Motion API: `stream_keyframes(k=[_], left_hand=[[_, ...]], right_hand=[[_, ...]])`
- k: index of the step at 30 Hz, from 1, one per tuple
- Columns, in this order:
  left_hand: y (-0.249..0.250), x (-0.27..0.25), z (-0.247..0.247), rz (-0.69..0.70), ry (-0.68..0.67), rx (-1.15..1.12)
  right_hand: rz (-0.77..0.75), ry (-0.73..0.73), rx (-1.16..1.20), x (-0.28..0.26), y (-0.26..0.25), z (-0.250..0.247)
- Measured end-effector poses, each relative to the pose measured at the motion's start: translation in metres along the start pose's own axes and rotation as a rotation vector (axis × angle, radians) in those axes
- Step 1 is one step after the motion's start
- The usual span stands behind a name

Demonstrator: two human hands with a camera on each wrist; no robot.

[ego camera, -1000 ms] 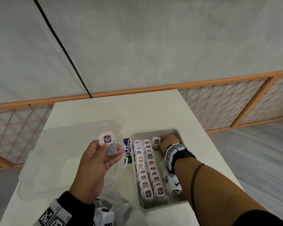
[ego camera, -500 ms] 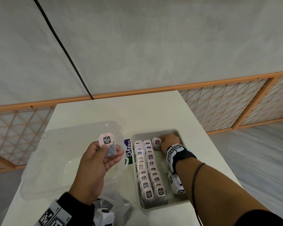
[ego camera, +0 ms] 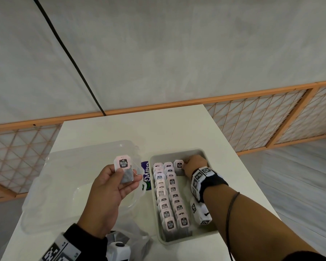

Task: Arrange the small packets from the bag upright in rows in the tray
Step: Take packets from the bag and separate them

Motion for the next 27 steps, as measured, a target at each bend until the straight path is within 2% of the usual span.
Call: stream_keyframes(k=[2,4,7,10,11,14,18,21,23,24,27], left_hand=[[0.000,-0.001,0.001,-0.001,-0.011,0.025],[0.002,-0.002,0.003,0.036,-0.015,0.123],[0.005,-0.002,0.006,0.129,-0.017,0.290],[0.001,-0.002,0.013,0.138,-0.049,0.357],[-0.001,-0.002,0.017,0.132,-0.070,0.378],[-0.009,-0.007,0.029,0.115,-0.141,0.445],[-0.014,-0.010,0.033,0.109,-0.130,0.496],[-0.010,-0.009,0.025,0.111,-0.083,0.511],[-0.008,-0.009,0.020,0.109,-0.068,0.510],[-0.007,-0.008,0.019,0.109,-0.064,0.514],[-0.006,-0.009,0.017,0.114,-0.060,0.538]], right_hand=[[0.032,-0.042,0.098,-0.012,0.001,-0.006],[0.003,-0.137,0.259,-0.025,-0.003,-0.011],[-0.095,-0.326,0.821,-0.064,-0.022,-0.021],[-0.263,-0.538,1.187,-0.115,-0.053,-0.032],[-0.280,-0.536,1.257,-0.124,-0.059,-0.035],[-0.237,-0.408,1.371,-0.125,-0.061,-0.034],[-0.164,-0.319,1.296,-0.112,-0.048,-0.031],[-0.001,-0.228,1.109,-0.078,-0.021,-0.028],[0.087,-0.134,0.912,-0.050,-0.001,-0.029],[0.083,-0.104,0.785,-0.039,0.002,-0.030],[0.039,-0.171,0.316,-0.018,0.007,-0.012]])
Point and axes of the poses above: each hand's wrist, its own x-axis towards the middle knuckle, its own z-axis out of the palm, y = z × x, the point moved 7 cm from there along x, towards the middle knuckle, and after that the axes turned 6 degrees about y, right-handed, at the moved point
